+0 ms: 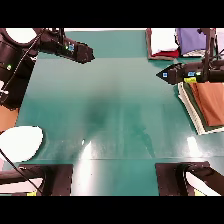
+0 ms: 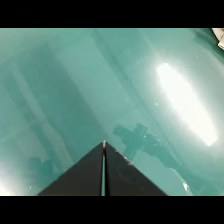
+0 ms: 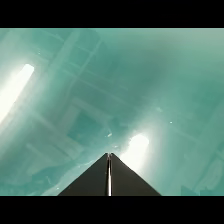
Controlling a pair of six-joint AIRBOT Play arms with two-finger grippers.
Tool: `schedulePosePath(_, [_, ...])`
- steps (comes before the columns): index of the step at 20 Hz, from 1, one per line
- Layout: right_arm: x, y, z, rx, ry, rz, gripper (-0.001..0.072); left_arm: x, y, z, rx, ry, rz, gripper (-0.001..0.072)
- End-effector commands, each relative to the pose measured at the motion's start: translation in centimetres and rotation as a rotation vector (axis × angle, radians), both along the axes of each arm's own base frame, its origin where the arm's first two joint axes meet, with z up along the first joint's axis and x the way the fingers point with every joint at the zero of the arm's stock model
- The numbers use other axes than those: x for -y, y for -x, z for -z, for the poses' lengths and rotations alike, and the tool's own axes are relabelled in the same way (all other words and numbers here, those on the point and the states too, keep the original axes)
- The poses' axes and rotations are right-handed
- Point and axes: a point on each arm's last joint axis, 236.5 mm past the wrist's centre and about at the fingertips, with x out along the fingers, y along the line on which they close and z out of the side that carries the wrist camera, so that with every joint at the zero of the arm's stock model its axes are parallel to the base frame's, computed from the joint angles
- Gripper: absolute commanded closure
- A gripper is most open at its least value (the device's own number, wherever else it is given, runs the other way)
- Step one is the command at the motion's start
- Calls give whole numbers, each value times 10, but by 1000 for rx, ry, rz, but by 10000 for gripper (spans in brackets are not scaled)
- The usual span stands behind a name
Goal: Fold the shirts.
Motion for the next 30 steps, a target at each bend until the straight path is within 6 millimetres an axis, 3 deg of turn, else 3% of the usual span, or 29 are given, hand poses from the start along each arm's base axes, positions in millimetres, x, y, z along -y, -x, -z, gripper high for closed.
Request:
schedulePosePath(1, [0, 0, 0, 0, 0, -1, 691, 0, 0, 0, 0, 0, -1, 678])
schedulePosePath(11, [-1, 3, 2, -11, 3, -8, 691, 0, 0, 0, 0, 2, -2, 678])
schedulePosePath(14, [-1, 4, 2, -15, 5, -12, 691, 4, -12, -16, 62, 55, -26, 679])
schedulePosePath(16, [-1, 4, 2, -15, 5, -11, 691, -11, -4, -13, 33, 10, -27, 679])
schedulePosePath(21, [-1, 4, 3, -15, 5, -11, 692, -109, 47, 7, -74, -132, -156, 679])
schedulePosePath(25, [-1, 4, 3, -15, 5, -11, 691, -224, 113, 75, -211, -348, -455, 676])
schedulePosePath(26, [-1, 4, 2, -15, 5, -11, 691, -251, 134, 94, -265, -414, -527, 581])
schedulePosePath(27, [-1, 3, 3, -15, 5, -11, 691, -273, 152, 112, -318, -464, -581, 223])
schedulePosePath(28, [-1, 3, 2, -14, 5, -10, 691, -290, 167, 127, -370, -485, -642, 77])
schedulePosePath(30, [-1, 3, 3, -14, 5, -10, 691, -310, 191, 161, -469, -510, -708, 86])
